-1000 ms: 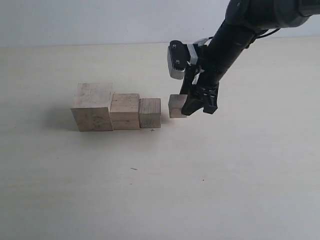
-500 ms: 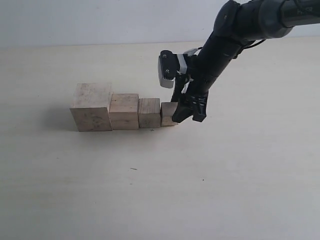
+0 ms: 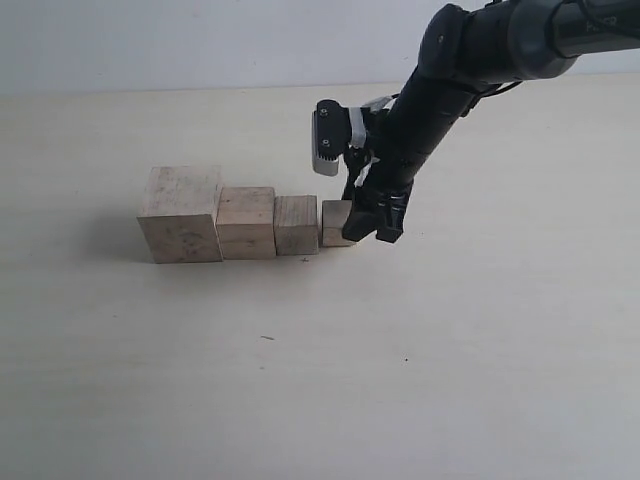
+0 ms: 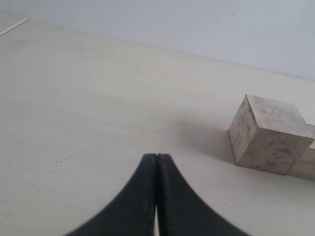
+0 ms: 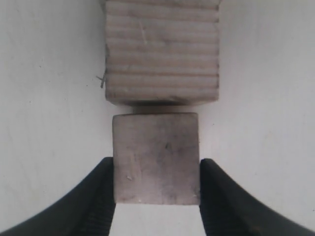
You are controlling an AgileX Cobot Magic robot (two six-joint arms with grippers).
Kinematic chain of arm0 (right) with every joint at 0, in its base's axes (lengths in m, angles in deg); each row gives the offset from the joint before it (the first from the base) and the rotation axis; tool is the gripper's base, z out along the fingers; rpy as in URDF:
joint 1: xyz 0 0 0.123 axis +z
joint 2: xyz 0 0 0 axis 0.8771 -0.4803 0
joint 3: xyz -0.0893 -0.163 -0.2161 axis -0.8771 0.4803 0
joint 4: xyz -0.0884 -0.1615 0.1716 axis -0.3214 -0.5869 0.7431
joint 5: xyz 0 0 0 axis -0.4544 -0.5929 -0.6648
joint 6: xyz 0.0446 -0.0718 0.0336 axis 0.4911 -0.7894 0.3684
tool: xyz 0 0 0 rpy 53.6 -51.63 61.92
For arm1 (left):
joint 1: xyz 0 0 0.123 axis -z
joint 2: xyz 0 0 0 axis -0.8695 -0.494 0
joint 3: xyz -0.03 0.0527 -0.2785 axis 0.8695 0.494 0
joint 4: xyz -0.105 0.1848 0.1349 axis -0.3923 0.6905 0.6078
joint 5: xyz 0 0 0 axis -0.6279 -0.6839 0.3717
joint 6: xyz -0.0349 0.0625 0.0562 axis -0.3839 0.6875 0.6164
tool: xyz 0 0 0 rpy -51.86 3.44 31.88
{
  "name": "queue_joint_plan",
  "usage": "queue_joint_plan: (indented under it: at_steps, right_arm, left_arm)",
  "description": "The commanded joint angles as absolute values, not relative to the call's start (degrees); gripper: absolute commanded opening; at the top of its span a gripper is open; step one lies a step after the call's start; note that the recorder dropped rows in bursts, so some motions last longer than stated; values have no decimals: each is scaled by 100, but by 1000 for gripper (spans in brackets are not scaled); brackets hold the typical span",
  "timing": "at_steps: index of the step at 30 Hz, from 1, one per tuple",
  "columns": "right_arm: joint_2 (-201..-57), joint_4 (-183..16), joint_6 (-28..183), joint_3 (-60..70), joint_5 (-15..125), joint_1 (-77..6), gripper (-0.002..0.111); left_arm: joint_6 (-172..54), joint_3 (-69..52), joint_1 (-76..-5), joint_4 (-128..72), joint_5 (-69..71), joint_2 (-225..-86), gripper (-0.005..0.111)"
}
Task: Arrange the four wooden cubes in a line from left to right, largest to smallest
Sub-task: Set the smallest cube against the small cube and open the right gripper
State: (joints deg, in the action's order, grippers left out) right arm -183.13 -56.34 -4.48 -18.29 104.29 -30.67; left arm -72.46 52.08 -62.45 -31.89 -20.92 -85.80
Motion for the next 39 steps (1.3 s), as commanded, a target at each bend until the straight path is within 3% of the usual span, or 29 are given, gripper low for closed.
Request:
queue_joint_plan:
  at_steps: [1,7,10,18,21,33,39]
  right_arm:
    - [-18317,-5506,-428,-1899,10375,-3061,0]
    - [-18317,-5349,-428,-1899,10388,-3061,0]
    - [-18317,-5193,-428,-1899,10420,-3061,7]
    - [-18317,-5432,-372,-1899,10568,-3061,54]
    - [-18317,-5421,-370,-1899,10555,-3061,65]
    - [-18055,-5501,304,-1899,10545,-3061,69]
    - [-17605,-6660,2218,-1899,10643,-3061,69]
  left_arm:
    - [-7246,5207,-6215,-3189,-2093,-8550,0]
    - [-7246,5207,-6215,-3189,-2093,-8550,0]
    - [-7246,5207,-6215,-3189,-2093,-8550,0]
    - [-7246,5207,-6215,-3189,-2093,-8550,0]
    - [-7246,5207,-6215,-3189,-2093,-8550,0]
    - [-7246,5207,-6215,-3189,-2093,-8550,0]
    - [-7246,5207,-6215,-3189,-2093,-8550,0]
